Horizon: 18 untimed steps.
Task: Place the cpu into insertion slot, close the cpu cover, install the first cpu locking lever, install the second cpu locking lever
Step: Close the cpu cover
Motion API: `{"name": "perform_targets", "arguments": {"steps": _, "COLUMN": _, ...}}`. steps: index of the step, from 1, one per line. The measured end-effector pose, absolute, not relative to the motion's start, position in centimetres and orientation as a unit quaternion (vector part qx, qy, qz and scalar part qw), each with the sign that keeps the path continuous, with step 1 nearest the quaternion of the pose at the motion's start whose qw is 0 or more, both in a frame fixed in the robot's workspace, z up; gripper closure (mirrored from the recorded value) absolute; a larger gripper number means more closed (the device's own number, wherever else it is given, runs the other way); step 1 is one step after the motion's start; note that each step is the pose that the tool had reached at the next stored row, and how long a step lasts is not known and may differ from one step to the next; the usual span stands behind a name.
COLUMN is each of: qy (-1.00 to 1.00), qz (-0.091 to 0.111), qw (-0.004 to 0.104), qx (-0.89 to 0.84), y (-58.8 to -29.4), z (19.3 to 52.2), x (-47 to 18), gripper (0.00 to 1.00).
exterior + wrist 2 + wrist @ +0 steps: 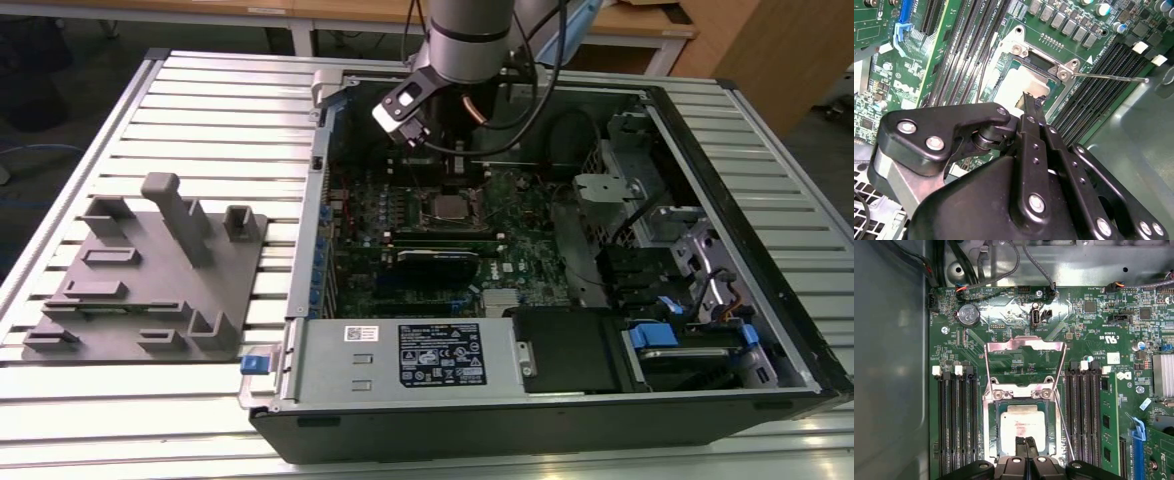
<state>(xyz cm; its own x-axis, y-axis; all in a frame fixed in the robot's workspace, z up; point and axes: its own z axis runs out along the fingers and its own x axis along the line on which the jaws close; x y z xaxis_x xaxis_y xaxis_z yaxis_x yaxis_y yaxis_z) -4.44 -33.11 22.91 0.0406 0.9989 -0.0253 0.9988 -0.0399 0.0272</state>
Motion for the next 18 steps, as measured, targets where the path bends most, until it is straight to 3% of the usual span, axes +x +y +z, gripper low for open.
{"name": "perform_targets", "arguments": {"steps": 18, "qy": 0.693, "qz": -0.004, "qw": 0.015, "qx": 0.721, "y": -33.11, "z": 23.63, "x": -4.44, "gripper": 0.9}}
